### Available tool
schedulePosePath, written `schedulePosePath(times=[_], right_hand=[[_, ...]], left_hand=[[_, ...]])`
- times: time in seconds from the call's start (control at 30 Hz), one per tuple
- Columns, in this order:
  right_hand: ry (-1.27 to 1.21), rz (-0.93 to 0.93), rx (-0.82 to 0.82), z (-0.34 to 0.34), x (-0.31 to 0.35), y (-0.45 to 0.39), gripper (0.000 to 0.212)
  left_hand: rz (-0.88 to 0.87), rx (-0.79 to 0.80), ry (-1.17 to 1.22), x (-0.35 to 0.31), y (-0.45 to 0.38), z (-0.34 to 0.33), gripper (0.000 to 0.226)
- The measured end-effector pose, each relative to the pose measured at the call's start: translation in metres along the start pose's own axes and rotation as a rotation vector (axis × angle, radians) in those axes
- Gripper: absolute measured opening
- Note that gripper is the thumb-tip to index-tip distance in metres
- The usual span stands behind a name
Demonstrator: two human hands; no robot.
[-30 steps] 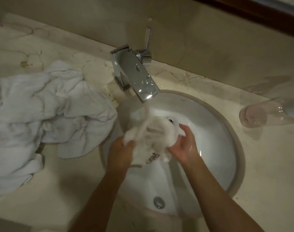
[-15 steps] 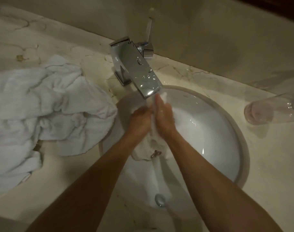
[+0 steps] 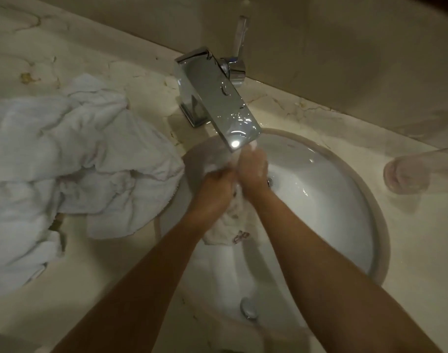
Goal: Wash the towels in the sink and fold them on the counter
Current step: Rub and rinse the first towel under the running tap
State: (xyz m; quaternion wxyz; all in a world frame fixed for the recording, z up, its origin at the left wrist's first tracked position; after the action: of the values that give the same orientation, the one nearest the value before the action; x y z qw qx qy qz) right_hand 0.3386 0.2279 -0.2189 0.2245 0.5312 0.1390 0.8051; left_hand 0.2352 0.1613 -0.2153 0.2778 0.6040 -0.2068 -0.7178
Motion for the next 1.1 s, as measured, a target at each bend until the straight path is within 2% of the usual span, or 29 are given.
schedulePosePath(times=[0.07, 0.13, 0.17, 0.23, 0.3, 0.33, 0.43, 0.5, 0.6, 0.67, 0.73, 0.77, 0.83, 0.87, 0.9, 0.97, 1.03, 1.1], right_hand=[[0.066, -0.036, 0.097, -0.004, 0.000, 0.002, 0.038], [0.221, 0.120, 0.218, -0.020, 0.004, 0.030, 0.047], [0.222, 0.181, 0.234, -0.025, 0.001, 0.040, 0.047], [0.170, 0.171, 0.110, -0.012, -0.003, 0.030, 0.042], [0.049, -0.037, -0.020, 0.005, -0.016, 0.003, 0.035], [-0.025, -0.099, -0.011, 0.008, -0.020, -0.007, 0.034], [-0.221, -0.200, 0.160, 0.007, -0.015, 0.015, 0.050], [-0.539, -0.378, 0.248, 0.011, -0.036, 0.044, 0.059], [-0.940, -0.471, 0.301, 0.029, -0.071, 0.069, 0.045], [-1.087, -0.561, 0.297, 0.038, -0.093, 0.082, 0.038], [-1.156, -0.624, 0.334, 0.042, -0.098, 0.090, 0.042], [-1.145, -0.629, 0.368, 0.044, -0.099, 0.091, 0.043], [-1.094, -0.655, 0.373, 0.049, -0.094, 0.090, 0.048], [-1.037, -0.660, 0.374, 0.049, -0.086, 0.088, 0.052], [-0.960, -0.646, 0.385, 0.049, -0.079, 0.086, 0.054], [-0.602, -0.407, 0.415, 0.050, -0.056, 0.082, 0.044], [-0.183, -0.034, 0.454, 0.037, -0.016, 0.085, 0.029], [0.106, 0.203, 0.457, 0.018, 0.001, 0.079, 0.023]], left_hand=[[-0.025, -0.084, 0.021, 0.005, -0.003, 0.005, 0.038], [-0.005, -0.126, 0.180, 0.006, -0.011, 0.014, 0.033], [0.022, -0.084, 0.211, 0.007, -0.014, 0.011, 0.034], [0.029, -0.021, 0.111, 0.005, -0.006, 0.001, 0.034], [-0.012, 0.010, -0.003, 0.000, 0.009, -0.011, 0.036], [-0.007, 0.004, 0.015, -0.002, 0.014, -0.013, 0.040], [0.103, -0.065, 0.226, 0.015, -0.001, 0.005, 0.046], [0.196, -0.063, 0.380, 0.028, -0.008, 0.012, 0.060], [0.243, -0.081, 0.400, 0.053, -0.002, 0.013, 0.056], [0.324, -0.015, 0.571, 0.070, 0.011, 0.006, 0.051], [0.479, 0.142, 0.824, 0.083, 0.027, -0.007, 0.048], [0.535, 0.236, 0.887, 0.083, 0.038, -0.014, 0.046], [0.509, 0.395, 0.917, 0.072, 0.051, -0.023, 0.045], [0.462, 0.435, 0.886, 0.066, 0.053, -0.024, 0.047], [0.486, 0.445, 0.879, 0.060, 0.049, -0.025, 0.048], [0.516, 0.321, 0.820, 0.053, 0.029, -0.024, 0.049], [0.309, 0.123, 0.559, 0.037, 0.005, -0.010, 0.049], [0.183, 0.087, 0.396, 0.021, -0.001, -0.009, 0.042]])
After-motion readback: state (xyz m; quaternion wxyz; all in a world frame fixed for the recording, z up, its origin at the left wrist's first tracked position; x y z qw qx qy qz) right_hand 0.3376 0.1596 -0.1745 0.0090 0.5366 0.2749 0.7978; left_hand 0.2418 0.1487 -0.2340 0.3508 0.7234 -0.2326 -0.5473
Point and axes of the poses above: each hand's wrist, its own y-axis away from the middle knuckle, its own z-axis out of the back of the hand, x = y × z, the point moved 8 cm from there along -y, towards the middle knuckle, and after that the axes turned 2 degrees about -y, right-handed, at the moved point
